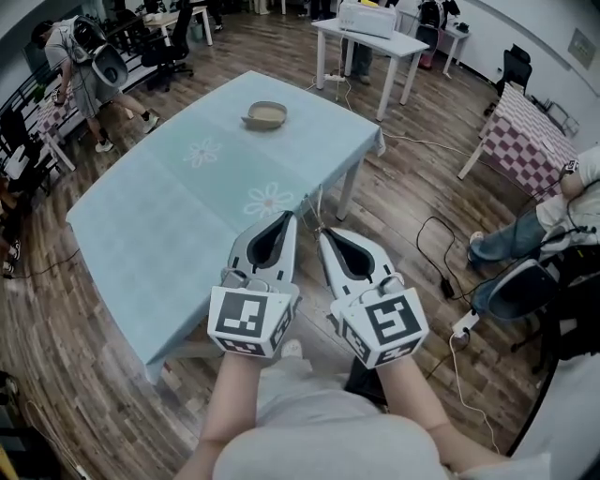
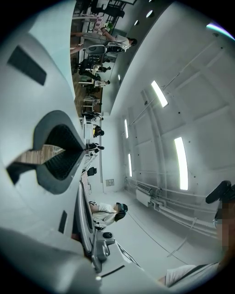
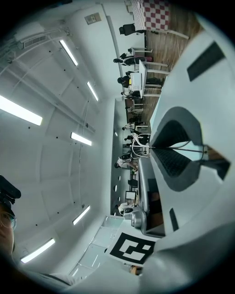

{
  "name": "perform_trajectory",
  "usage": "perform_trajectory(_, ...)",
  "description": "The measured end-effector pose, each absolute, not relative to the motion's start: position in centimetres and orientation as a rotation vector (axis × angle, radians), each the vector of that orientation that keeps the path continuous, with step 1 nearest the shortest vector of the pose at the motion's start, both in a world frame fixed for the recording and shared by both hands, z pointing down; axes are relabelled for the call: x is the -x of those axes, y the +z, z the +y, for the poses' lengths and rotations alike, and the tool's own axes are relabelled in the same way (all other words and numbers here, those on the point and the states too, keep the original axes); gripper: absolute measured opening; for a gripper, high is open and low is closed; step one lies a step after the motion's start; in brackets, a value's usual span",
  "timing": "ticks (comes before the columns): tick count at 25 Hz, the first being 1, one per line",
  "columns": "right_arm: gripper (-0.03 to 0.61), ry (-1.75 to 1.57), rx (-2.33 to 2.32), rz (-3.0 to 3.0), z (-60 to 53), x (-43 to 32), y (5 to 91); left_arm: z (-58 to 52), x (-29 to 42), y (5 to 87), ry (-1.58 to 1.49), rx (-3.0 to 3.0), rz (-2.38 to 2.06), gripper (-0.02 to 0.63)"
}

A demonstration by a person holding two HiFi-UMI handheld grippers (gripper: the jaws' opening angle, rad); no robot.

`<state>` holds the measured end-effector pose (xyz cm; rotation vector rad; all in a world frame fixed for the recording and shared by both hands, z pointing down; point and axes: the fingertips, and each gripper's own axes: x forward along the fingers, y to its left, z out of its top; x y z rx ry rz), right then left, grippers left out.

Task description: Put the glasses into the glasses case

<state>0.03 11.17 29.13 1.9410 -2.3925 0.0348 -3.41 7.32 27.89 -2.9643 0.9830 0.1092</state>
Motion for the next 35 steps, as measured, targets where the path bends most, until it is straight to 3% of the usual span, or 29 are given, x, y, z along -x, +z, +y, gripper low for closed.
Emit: perform_trajectory(35, 0.011, 0.088, -1.975, -2.330, -2.9, -0.5, 31.4, -6.6, 2.9, 30.1, 0.111, 3.029, 0.945, 0.008)
